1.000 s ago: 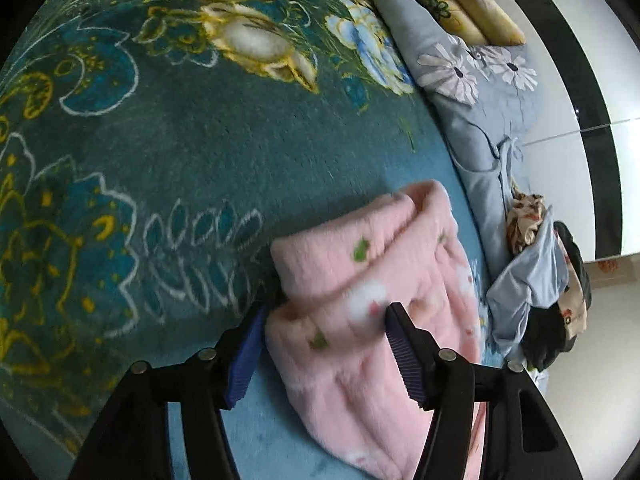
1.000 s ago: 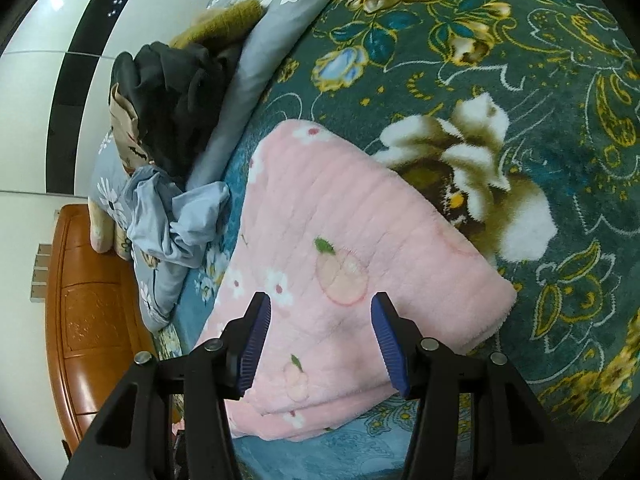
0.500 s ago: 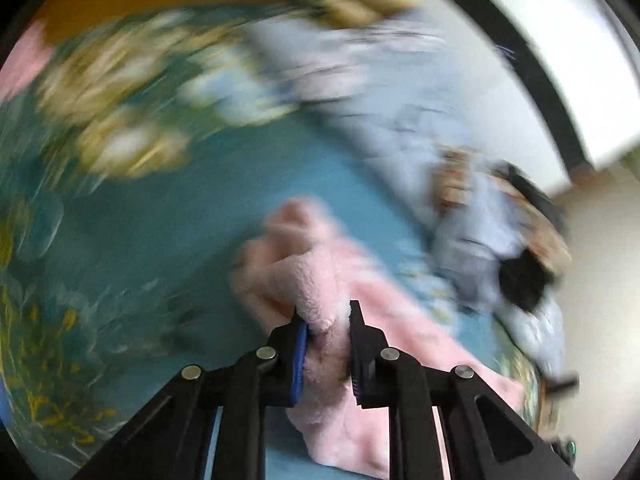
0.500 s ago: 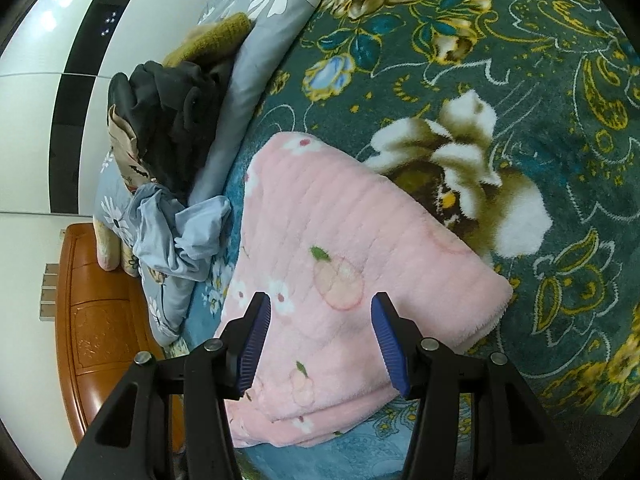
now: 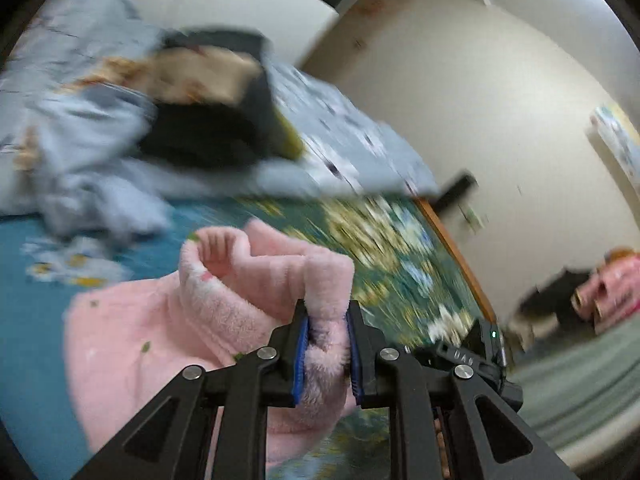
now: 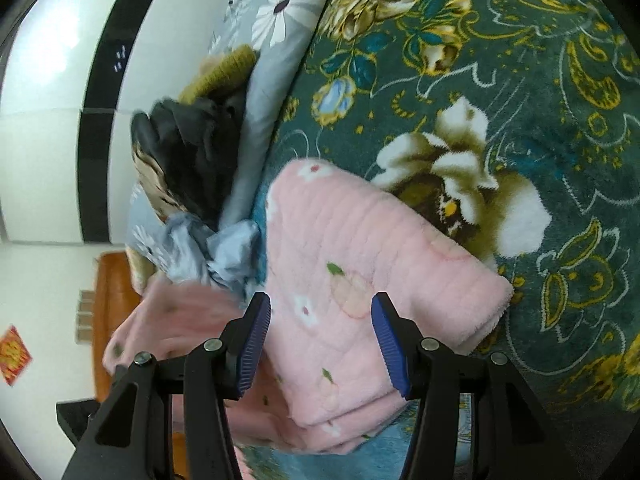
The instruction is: Fold clothes
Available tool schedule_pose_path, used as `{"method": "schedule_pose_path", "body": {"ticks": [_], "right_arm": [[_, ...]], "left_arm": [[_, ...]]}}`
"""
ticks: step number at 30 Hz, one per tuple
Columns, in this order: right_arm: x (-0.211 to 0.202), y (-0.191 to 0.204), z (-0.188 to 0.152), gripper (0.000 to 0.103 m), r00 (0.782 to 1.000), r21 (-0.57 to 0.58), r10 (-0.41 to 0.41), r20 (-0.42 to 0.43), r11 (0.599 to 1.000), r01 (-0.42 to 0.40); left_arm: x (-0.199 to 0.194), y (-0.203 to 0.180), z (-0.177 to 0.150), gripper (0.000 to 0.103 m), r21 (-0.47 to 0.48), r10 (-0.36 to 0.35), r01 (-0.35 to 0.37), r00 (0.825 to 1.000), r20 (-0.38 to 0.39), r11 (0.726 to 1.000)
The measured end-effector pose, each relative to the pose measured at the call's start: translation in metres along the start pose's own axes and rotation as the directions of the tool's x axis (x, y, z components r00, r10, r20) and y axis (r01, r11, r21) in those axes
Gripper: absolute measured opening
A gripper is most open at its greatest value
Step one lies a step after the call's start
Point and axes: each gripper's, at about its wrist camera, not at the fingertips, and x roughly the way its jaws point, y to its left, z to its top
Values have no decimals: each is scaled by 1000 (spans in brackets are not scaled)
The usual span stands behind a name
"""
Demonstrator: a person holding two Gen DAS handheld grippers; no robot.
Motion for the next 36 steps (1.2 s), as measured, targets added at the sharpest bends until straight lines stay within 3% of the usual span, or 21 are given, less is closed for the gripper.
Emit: {"method": "schedule_pose_path", "body": {"ticks": [3,8,10,13,15,17,19,21,23,26,28,31,33,36], "right_arm": [[-9,-10,2,65,996,60,85,39,994,-87],[-14,-15,4,65,990,101,131,61,986,-137],[-13,-13,5,65,991,92,124,58,987,-130],[-13,-14,6,65,991,91,122,55,988,-127],[-13,-14,6,65,992,89,118,54,988,-123],[-13,-13,6,65,993,78,110,52,990,-114],[-13,-9,7,65,994,57,99,48,993,-101],[-15,3,6,65,996,-10,72,49,997,-71],[-11,28,3,65,999,-143,19,26,990,-15],[11,69,-10,65,995,-367,-89,-47,928,66],[37,88,-22,65,978,-486,-188,-90,866,121],[65,95,-27,65,951,-556,-294,-97,808,193],[79,96,-24,65,935,-572,-348,-68,781,250],[95,100,-21,65,922,-589,-378,-79,764,263]], "left_arm": [[43,-22,-14,18,44,8,-4,996,-89,999],[85,-21,-39,21,-18,-2,-2,977,-213,1000],[90,-19,-46,26,-50,-19,7,970,-241,999],[86,-15,-50,46,-93,-85,62,961,-263,994],[70,-10,-48,50,-130,-146,116,957,-251,985],[47,-2,-45,58,-137,-155,128,966,-209,982],[22,19,-40,60,-127,-56,36,986,-159,991],[-1,44,-39,60,-126,73,-88,990,-118,988],[-16,78,-44,60,-176,174,-192,978,-111,965],[-27,122,-63,60,-256,255,-288,954,-156,923],[-33,139,-80,60,-276,270,-315,944,-191,908],[-41,149,-101,60,-283,273,-327,938,-215,902],[-42,152,-111,60,-282,263,-322,938,-228,904],[-33,150,-119,60,-273,246,-314,935,-256,909]]}}
